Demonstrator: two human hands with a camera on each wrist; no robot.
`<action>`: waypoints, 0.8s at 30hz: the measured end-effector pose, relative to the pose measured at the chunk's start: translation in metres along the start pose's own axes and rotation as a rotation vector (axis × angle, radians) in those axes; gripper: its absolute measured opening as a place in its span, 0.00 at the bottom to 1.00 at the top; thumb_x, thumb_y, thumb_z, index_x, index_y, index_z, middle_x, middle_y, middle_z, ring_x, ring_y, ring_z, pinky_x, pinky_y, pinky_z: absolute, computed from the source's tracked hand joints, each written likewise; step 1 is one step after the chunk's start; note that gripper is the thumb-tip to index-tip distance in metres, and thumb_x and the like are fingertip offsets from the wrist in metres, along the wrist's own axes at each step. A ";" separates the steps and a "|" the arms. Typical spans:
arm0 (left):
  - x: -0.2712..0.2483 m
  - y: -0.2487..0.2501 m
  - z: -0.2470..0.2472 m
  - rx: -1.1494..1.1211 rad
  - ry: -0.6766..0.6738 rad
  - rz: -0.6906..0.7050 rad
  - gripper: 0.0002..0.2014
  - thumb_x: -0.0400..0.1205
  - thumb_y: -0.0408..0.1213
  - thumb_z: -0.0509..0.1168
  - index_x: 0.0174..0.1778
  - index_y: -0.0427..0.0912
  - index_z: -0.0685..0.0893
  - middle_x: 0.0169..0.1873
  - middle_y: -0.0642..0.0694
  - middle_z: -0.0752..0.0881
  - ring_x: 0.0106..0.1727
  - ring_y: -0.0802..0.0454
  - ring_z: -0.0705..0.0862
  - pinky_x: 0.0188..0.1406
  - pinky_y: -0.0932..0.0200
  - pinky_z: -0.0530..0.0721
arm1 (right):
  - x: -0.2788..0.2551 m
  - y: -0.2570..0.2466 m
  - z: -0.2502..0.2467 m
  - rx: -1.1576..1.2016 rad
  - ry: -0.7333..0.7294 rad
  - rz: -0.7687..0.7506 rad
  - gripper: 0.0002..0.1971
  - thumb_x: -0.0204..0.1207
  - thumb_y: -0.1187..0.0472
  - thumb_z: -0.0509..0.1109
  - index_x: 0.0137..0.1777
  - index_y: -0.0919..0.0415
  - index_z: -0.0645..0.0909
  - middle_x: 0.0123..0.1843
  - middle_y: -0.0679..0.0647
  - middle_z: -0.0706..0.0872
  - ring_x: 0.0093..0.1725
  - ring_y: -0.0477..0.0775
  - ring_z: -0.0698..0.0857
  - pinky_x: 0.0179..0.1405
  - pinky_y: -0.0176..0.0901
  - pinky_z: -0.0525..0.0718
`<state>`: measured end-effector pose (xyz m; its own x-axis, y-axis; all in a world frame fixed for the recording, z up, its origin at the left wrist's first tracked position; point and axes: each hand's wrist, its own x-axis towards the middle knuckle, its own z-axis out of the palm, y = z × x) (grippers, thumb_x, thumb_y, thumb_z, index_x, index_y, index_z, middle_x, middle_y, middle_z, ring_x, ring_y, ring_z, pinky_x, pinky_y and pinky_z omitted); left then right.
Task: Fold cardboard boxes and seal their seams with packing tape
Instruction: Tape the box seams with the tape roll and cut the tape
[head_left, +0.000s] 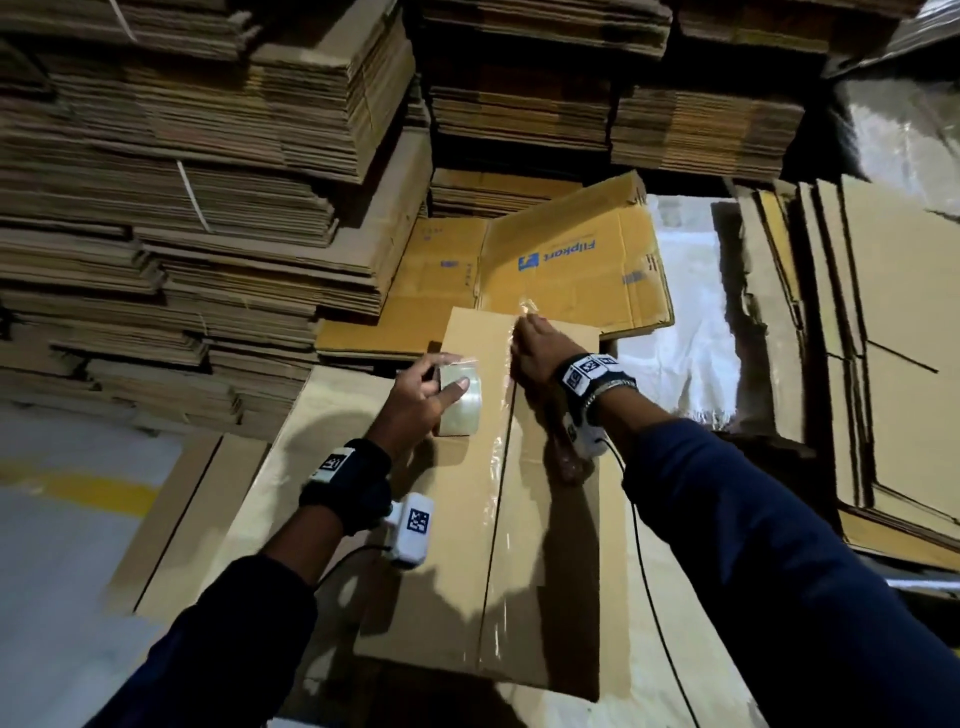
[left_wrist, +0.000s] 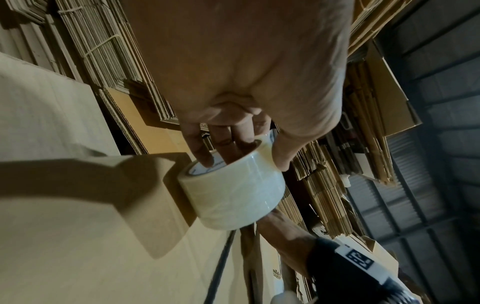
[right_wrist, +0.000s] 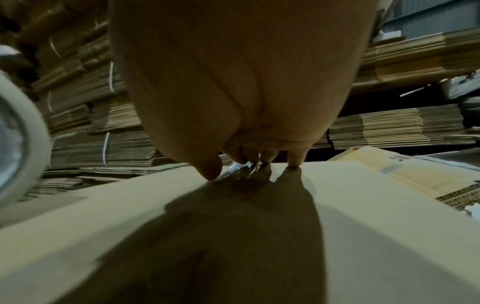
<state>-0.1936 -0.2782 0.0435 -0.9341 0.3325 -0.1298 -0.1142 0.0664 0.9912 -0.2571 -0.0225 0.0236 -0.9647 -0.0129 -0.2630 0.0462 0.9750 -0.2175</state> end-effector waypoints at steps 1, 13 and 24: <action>0.002 0.001 -0.001 0.017 -0.013 0.000 0.13 0.87 0.31 0.72 0.67 0.40 0.84 0.54 0.54 0.92 0.51 0.52 0.93 0.48 0.57 0.90 | 0.007 0.003 0.001 -0.015 -0.012 0.009 0.35 0.90 0.48 0.55 0.91 0.63 0.51 0.93 0.62 0.51 0.91 0.63 0.54 0.88 0.64 0.58; 0.010 0.002 0.000 0.024 -0.020 -0.027 0.15 0.87 0.36 0.72 0.70 0.43 0.83 0.67 0.56 0.88 0.54 0.53 0.92 0.47 0.60 0.88 | 0.051 0.004 -0.019 0.069 -0.085 0.182 0.21 0.81 0.51 0.52 0.68 0.54 0.77 0.73 0.61 0.81 0.79 0.66 0.67 0.74 0.77 0.56; 0.024 0.006 -0.001 -0.032 0.009 -0.073 0.16 0.80 0.38 0.74 0.63 0.41 0.89 0.62 0.53 0.89 0.61 0.58 0.87 0.56 0.66 0.81 | 0.022 0.000 -0.028 0.253 -0.048 0.150 0.30 0.87 0.45 0.55 0.89 0.43 0.61 0.92 0.53 0.60 0.89 0.66 0.57 0.83 0.79 0.52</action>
<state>-0.2170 -0.2709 0.0462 -0.9258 0.3196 -0.2018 -0.1926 0.0602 0.9794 -0.2858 -0.0164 0.0440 -0.9293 0.1108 -0.3523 0.2561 0.8806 -0.3986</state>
